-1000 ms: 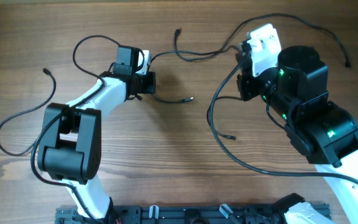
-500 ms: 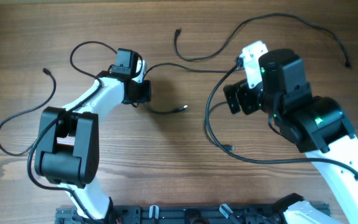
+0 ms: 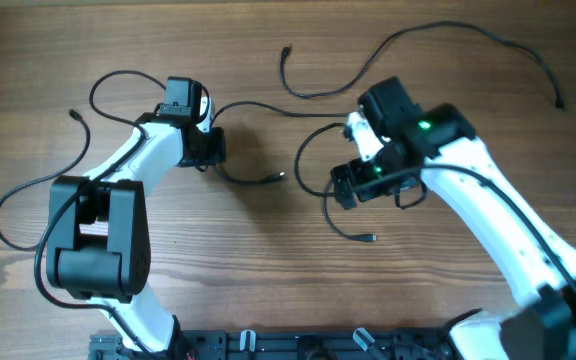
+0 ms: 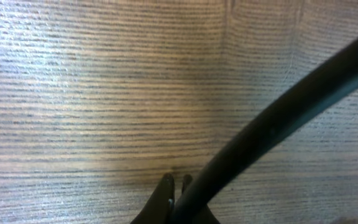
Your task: Untangle cables
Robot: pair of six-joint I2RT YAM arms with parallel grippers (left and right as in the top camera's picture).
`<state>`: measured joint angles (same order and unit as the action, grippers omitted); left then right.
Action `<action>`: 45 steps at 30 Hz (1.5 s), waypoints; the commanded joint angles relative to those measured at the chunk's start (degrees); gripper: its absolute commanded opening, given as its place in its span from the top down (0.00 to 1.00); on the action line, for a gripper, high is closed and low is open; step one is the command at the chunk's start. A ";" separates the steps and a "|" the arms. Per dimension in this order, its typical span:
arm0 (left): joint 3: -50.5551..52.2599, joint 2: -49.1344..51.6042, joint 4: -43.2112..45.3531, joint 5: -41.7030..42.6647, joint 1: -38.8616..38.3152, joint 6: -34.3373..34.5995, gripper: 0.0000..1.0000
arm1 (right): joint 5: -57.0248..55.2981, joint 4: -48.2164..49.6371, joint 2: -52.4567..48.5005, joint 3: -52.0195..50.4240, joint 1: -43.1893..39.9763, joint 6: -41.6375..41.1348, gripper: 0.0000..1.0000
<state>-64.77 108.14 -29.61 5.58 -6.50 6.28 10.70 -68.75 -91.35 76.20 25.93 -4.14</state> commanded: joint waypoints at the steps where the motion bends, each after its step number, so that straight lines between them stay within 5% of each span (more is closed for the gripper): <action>1: 0.00 -1.66 0.85 -1.38 2.49 0.15 0.96 | 4.13 -0.50 -4.70 -0.13 0.74 7.17 0.02; 14: 0.00 -1.66 1.05 -0.52 11.54 2.12 0.96 | 6.58 1.20 -7.82 -0.17 0.74 17.35 0.04; 27: 0.00 -1.64 -0.04 -0.52 11.65 2.10 0.96 | -3.41 20.39 -8.59 -8.63 0.72 -21.51 0.06; 31: 0.00 -1.64 -0.13 -0.52 11.65 2.08 0.96 | -3.45 26.80 -8.68 -13.14 0.72 -25.62 0.09; 40: 0.00 -1.64 -0.24 -0.52 11.65 2.05 0.96 | 8.50 15.15 -8.68 -13.18 0.79 5.84 0.02; 45: 0.00 -1.64 -0.22 -0.52 11.65 2.05 0.96 | 3.96 12.98 -8.68 -15.72 0.79 10.51 0.02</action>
<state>-64.75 108.09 -29.82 5.19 4.91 7.81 16.27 -55.90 -99.66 62.70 26.48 -0.10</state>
